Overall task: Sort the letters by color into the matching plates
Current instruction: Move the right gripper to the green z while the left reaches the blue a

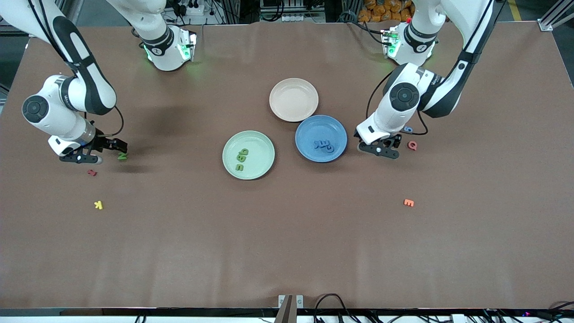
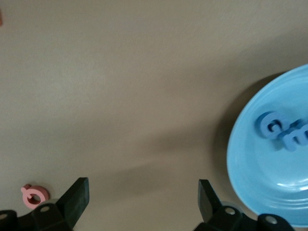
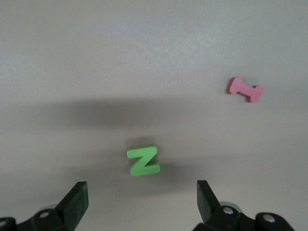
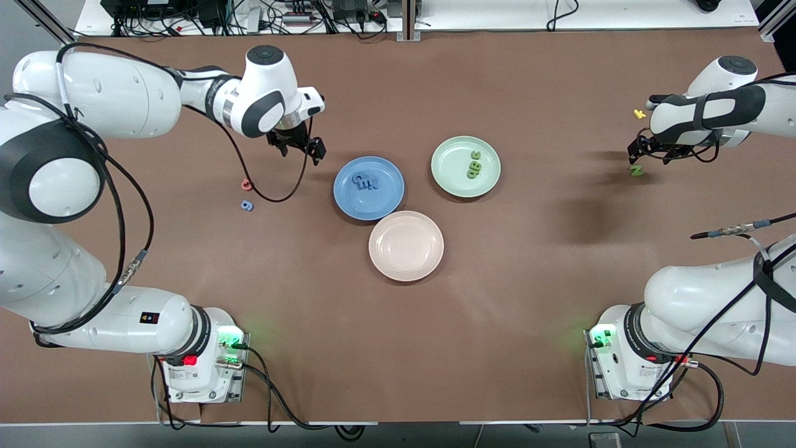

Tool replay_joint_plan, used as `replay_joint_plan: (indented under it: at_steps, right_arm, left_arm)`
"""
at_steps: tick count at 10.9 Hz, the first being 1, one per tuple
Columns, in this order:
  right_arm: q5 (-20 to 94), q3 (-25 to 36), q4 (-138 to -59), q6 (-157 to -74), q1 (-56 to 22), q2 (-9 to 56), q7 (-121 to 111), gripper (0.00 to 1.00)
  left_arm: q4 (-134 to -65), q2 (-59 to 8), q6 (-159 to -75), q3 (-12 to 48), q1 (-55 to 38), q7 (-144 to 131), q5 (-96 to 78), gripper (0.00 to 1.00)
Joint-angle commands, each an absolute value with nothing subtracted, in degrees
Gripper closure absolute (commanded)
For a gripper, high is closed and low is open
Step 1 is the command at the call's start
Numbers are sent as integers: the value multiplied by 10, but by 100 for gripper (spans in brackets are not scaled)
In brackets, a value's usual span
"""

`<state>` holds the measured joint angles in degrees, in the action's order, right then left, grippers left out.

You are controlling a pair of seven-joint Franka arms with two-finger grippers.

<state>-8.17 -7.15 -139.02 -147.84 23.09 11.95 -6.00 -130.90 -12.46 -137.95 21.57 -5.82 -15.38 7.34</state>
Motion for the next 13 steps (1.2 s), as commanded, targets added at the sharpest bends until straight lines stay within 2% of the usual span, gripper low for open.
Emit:
replay_joint_plan:
  at_steps: [1, 5, 8, 13]
  right_arm:
    - [-90, -82, -1444, -1484, 249, 70, -66, 0]
    - [-89, -82, -1478, -1511, 248, 59, -66, 0]
    - [-91, -82, -1476, -1554, 249, 69, -67, 0]
    - [-87, -82, -1478, -1563, 251, 64, -64, 0]
  left_arm:
    - [-1374, -84, -1423, 214, -40, -95, 76, 0]
    - [-1416, -83, -1462, 212, 7, -18, 76, 0]
    - [-1461, -86, -1518, 172, 7, 47, 76, 0]
    - [-1516, -70, -1551, 166, 7, 74, 76, 0]
